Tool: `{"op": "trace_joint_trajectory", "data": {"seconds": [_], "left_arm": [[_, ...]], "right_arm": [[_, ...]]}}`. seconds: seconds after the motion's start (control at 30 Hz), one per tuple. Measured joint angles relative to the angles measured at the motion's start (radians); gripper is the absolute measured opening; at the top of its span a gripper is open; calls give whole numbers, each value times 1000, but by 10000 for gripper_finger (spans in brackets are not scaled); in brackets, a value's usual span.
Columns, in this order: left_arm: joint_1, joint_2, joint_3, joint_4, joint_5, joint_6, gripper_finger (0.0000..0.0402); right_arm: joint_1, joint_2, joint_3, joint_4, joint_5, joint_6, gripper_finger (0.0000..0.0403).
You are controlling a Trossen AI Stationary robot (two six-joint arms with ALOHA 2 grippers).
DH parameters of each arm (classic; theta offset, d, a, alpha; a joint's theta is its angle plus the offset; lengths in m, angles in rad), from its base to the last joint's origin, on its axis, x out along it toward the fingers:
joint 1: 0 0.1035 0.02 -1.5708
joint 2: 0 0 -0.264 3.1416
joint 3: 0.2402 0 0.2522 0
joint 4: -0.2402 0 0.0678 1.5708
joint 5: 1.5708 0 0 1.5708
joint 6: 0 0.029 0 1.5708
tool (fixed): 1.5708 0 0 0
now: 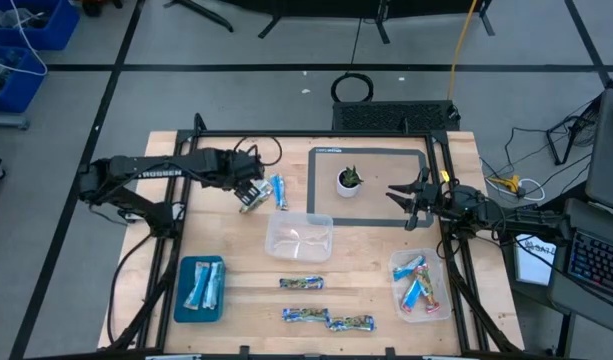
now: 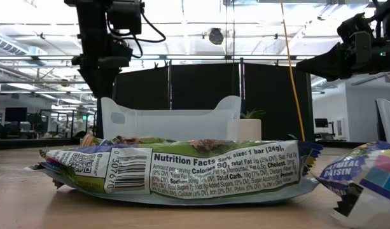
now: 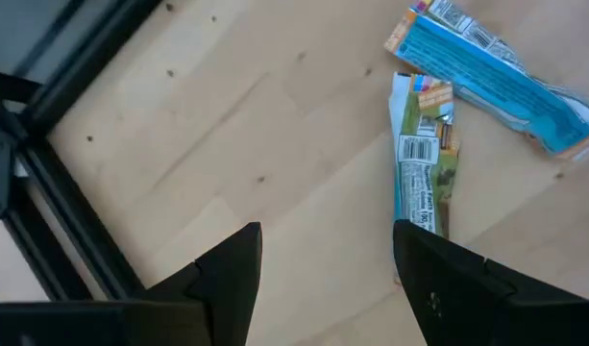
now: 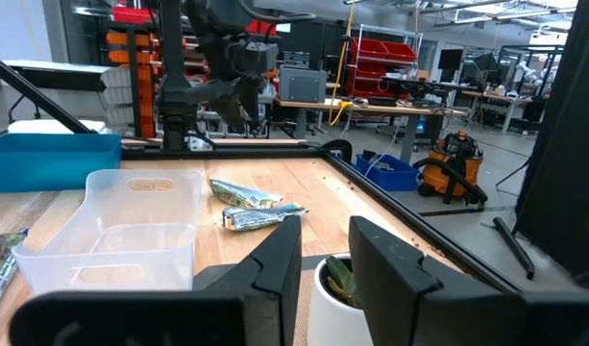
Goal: Pick and place Granola Bars by type
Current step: Put the orange granola bar into the blue bin
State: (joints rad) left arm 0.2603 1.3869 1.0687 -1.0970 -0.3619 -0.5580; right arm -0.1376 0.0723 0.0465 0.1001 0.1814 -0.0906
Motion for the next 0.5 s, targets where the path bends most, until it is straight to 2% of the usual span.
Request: {"op": "trace_joint_trajectory", "data": {"seconds": [0.27, 0.5], "left_arm": [[10, 38, 0, 11, 127, 37, 239], [-1, 121, 0, 16, 127, 58, 239]], "right_arm": [[0, 0, 0, 0, 0, 0, 82], [0, 0, 0, 0, 0, 0, 82]]}}
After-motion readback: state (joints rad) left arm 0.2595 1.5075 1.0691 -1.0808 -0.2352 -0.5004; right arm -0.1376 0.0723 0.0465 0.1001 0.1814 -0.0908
